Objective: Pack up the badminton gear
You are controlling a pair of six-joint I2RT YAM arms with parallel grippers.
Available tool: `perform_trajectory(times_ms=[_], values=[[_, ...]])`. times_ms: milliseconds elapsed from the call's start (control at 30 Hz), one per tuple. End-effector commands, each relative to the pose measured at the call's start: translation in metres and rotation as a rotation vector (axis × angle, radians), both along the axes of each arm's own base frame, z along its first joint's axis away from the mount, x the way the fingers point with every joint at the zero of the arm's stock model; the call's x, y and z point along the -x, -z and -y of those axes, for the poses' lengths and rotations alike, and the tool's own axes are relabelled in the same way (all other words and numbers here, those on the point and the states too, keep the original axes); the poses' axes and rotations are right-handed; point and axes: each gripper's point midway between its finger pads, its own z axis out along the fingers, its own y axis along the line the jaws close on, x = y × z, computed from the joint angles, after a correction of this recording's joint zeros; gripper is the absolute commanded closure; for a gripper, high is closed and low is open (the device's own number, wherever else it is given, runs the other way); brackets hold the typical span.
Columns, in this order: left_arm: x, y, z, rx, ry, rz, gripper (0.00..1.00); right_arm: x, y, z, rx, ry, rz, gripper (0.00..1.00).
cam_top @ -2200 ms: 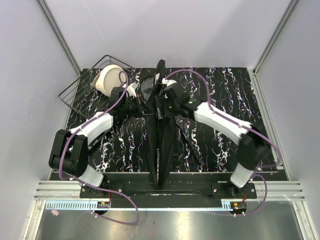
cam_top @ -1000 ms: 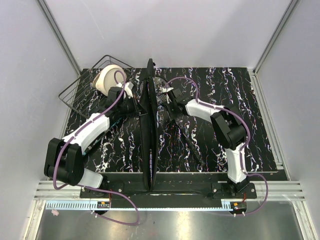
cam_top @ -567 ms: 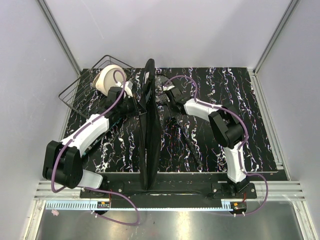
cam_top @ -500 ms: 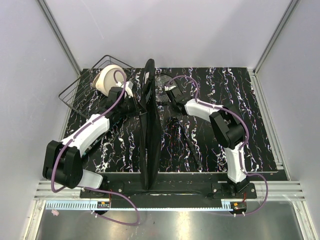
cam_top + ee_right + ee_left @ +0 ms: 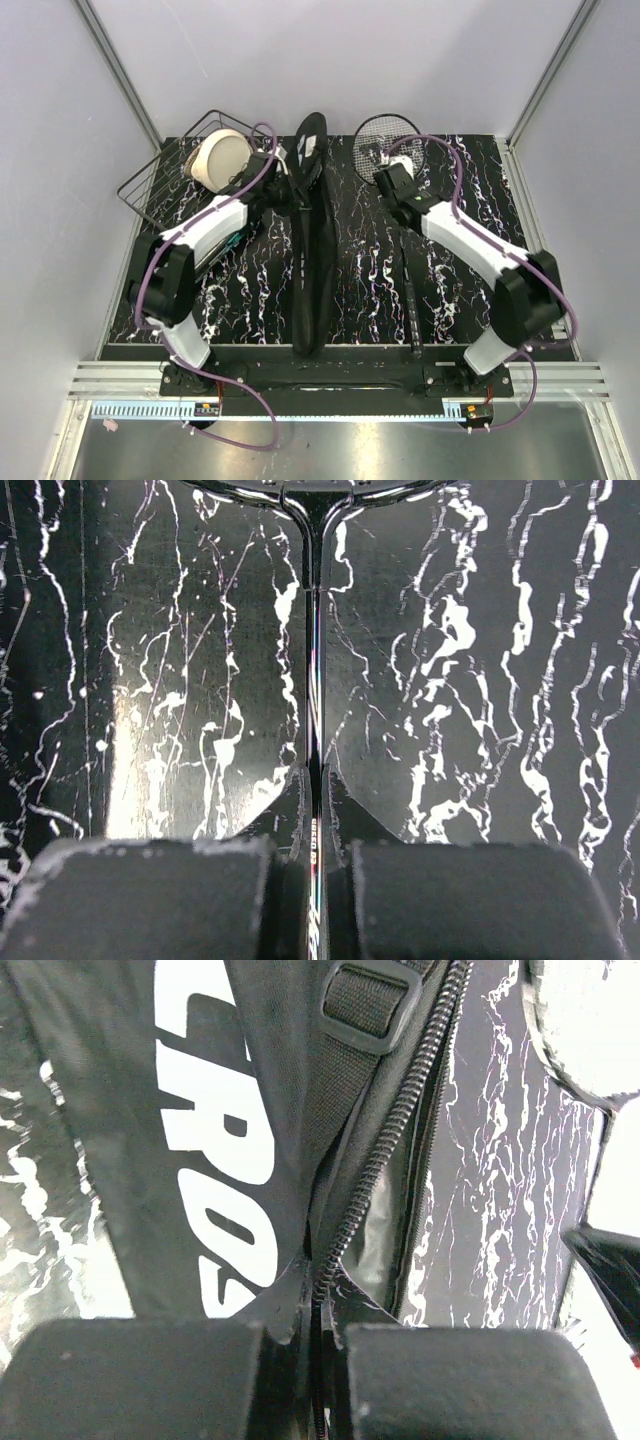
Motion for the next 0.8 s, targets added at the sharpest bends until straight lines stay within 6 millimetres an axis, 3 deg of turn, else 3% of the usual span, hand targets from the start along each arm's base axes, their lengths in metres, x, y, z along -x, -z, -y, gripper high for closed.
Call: perform_trajectory(times_ms=[0,133,400,533,767], values=[[-0.029,-0.022,0.036,0.048,0.014,0.072,1.00,0.024,-0.034,0.013,0.000,0.003,0.047,1.00],[-0.040,-0.020,0.052,0.069,0.012,0.063,1.00,0.049,-0.047,0.007,-0.022,-0.049,0.024,1.00],[-0.042,-0.030,0.057,0.053,0.041,0.089,1.00,0.098,-0.018,-0.027,-0.001,-0.151,-0.058,1.00],[-0.039,-0.032,0.053,0.035,0.045,0.097,1.00,0.109,-0.007,-0.031,0.020,-0.156,-0.070,1.00],[-0.036,-0.033,0.045,-0.016,0.054,0.107,1.00,0.122,-0.007,-0.037,0.069,-0.172,-0.065,1.00]])
